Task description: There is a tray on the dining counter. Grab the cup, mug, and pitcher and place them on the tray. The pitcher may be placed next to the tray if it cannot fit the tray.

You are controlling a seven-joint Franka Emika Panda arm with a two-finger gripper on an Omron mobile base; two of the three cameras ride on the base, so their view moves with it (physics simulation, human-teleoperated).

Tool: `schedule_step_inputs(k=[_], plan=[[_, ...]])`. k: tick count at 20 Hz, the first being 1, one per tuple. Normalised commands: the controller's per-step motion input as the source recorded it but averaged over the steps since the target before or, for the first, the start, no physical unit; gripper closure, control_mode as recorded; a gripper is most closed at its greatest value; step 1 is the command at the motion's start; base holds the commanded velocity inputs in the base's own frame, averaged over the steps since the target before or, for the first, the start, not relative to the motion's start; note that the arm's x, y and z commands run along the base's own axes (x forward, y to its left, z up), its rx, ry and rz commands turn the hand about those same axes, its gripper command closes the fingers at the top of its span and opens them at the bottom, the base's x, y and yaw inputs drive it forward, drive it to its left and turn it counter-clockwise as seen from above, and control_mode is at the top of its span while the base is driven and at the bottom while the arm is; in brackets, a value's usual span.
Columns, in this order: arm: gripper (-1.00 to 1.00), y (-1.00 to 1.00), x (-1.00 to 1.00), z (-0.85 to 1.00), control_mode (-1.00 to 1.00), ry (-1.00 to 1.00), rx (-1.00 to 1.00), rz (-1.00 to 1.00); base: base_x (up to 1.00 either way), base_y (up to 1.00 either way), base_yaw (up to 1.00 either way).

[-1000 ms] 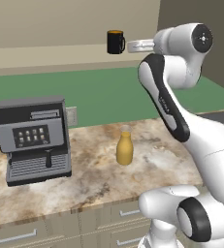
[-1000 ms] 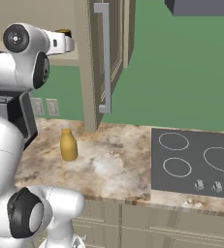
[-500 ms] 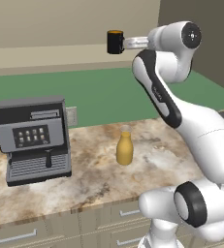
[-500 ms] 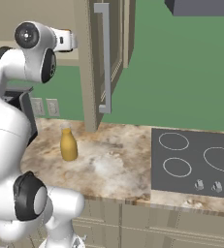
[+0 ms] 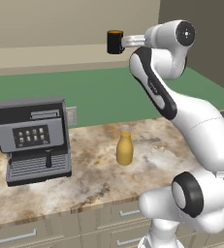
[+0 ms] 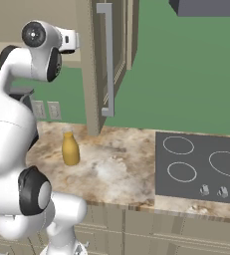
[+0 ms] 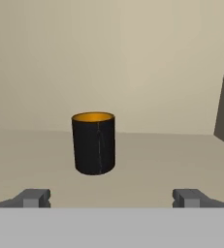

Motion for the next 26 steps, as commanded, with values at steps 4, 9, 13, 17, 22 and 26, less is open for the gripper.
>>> schedule_step_inputs(k=[4, 9, 13, 17, 22, 26], plan=[[-1.0, 0.0, 0.23, 0.0, -1.0, 0.0, 0.0, 0.0, 0.0, 0.0, 0.0], [-1.0, 0.01, 0.26, 0.0, -1.0, 0.0, 0.0, 0.0, 0.0, 0.0, 0.0], [-1.0, 0.1, 0.24, 0.0, -1.0, 0.0, 0.0, 0.0, 0.0, 0.0, 0.0], [-1.0, 0.03, 0.04, 0.0, -1.0, -0.01, 0.0, 0.04, 0.0, 0.0, 0.0], [-1.0, 0.0, 0.04, 0.0, -1.0, 0.0, 0.0, 0.05, 0.0, 0.0, 0.0], [-1.0, -0.01, 0.11, 0.0, -1.0, 0.0, 0.0, 0.1, 0.0, 0.0, 0.0]])
